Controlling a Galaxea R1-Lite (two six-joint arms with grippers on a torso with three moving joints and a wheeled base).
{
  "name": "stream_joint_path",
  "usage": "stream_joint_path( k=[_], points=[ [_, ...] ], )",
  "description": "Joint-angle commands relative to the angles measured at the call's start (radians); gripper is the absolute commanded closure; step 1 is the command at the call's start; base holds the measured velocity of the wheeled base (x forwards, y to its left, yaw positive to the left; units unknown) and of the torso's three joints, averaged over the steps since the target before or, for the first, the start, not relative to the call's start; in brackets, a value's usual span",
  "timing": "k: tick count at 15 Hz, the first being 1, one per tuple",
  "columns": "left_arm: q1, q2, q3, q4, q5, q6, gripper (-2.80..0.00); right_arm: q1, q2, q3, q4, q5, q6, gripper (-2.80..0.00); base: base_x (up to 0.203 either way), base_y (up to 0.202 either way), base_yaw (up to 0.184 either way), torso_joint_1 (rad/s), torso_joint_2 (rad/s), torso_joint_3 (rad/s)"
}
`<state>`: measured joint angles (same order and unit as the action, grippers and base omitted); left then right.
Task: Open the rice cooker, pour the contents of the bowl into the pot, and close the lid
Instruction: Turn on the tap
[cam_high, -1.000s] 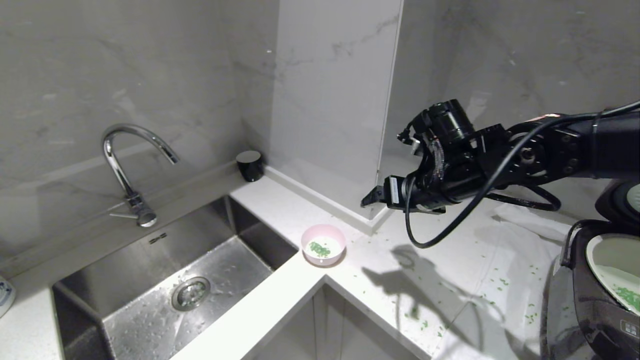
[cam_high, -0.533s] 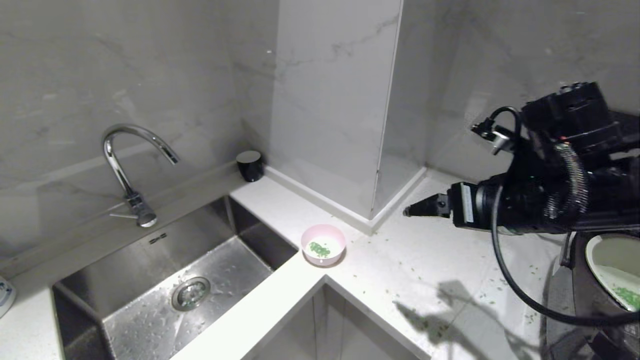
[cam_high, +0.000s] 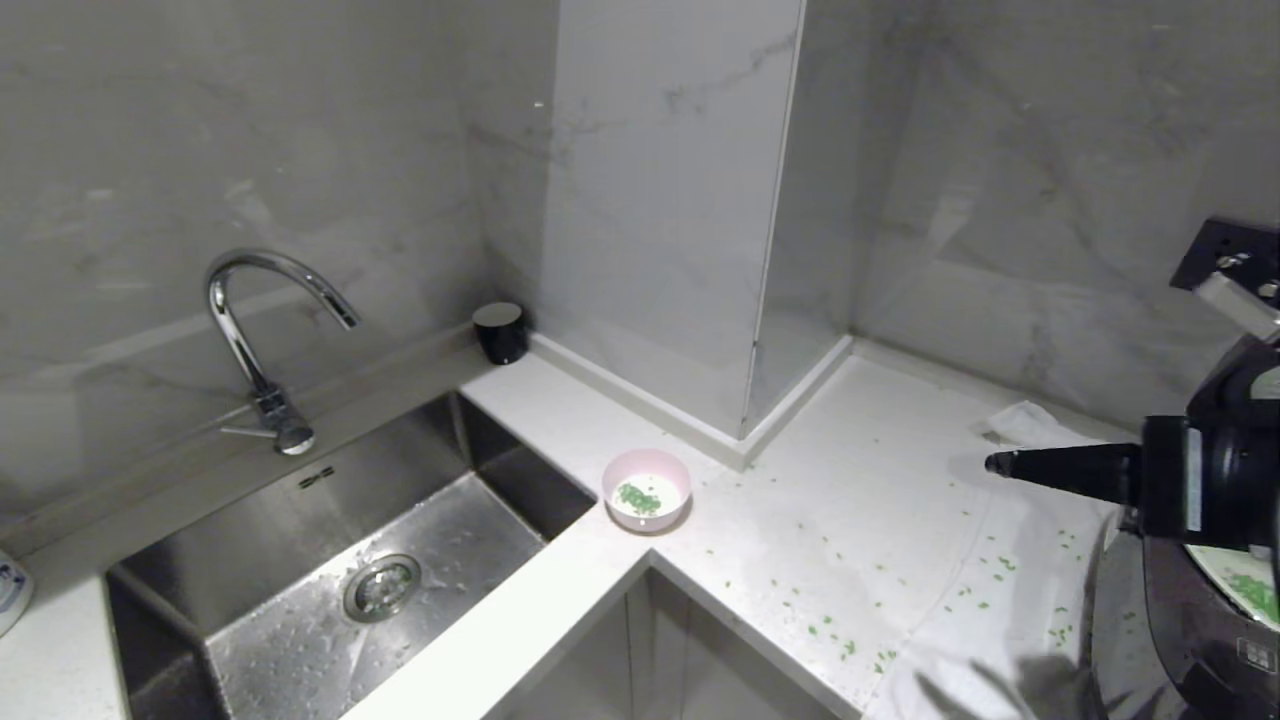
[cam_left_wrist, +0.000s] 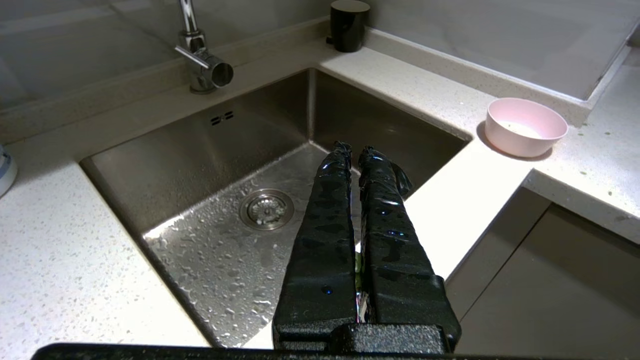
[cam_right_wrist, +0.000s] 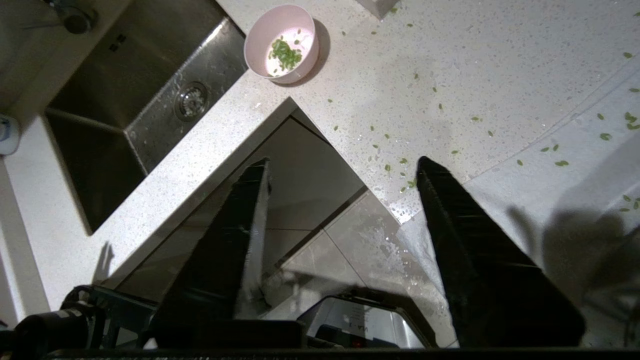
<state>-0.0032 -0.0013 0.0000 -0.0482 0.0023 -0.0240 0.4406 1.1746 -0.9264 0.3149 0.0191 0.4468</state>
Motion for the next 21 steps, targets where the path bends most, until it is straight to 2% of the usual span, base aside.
stream_joint_path(
  k=[1, 3, 5, 6, 8, 10, 13, 18, 21],
  points=[
    [0.0, 0.001, 0.014, -0.002, 0.001, -0.001, 0.0, 0.0, -0.163, 0.009, 0.03, -0.004, 0.002, 0.0, 0.0, 0.0, 0.0, 0.0, 0.0, 0.0],
    [0.0, 0.001, 0.014, -0.002, 0.001, -0.002, 0.0, -0.001, -0.278, 0.002, 0.081, -0.05, -0.003, 0.0, 0.0, 0.0, 0.0, 0.0, 0.0, 0.0],
    [0.0, 0.001, 0.014, -0.002, 0.001, -0.002, 0.0, -0.017, -0.371, -0.007, 0.15, -0.148, -0.043, 0.0, 0.0, 0.0, 0.0, 0.0, 0.0, 0.0],
    [0.0, 0.001, 0.014, -0.002, 0.001, -0.002, 0.0, -0.055, -0.409, -0.007, 0.18, -0.199, -0.097, 0.0, 0.0, 0.0, 0.0, 0.0, 0.0, 0.0],
    [0.0, 0.001, 0.014, -0.002, 0.001, -0.002, 0.0, -0.17, -0.49, -0.004, 0.196, -0.248, -0.17, 0.0, 0.0, 0.0, 0.0, 0.0, 0.0, 0.0],
    [0.0, 0.0, 0.014, -0.002, 0.001, -0.002, 0.0, -0.277, -0.575, -0.003, 0.215, -0.263, -0.22, 0.0, 0.0, 0.0, 0.0, 0.0, 0.0, 0.0],
    [0.0, 0.001, 0.014, -0.002, 0.001, -0.002, 0.0, -0.38, -0.71, 0.021, 0.247, -0.266, -0.35, 0.0, 0.0, 0.0, 0.0, 0.0, 0.0, 0.0],
    [0.0, 0.001, 0.014, -0.002, 0.001, -0.002, 0.0, -0.414, -0.955, 0.088, 0.252, -0.26, -0.565, 0.0, 0.0, 0.0, 0.0, 0.0, 0.0, 0.0],
    [0.0, 0.001, 0.014, -0.002, 0.001, -0.002, 0.0, -0.427, -1.091, 0.183, 0.253, -0.227, -0.621, 0.0, 0.0, 0.0, 0.0, 0.0, 0.0, 0.0]
  ],
)
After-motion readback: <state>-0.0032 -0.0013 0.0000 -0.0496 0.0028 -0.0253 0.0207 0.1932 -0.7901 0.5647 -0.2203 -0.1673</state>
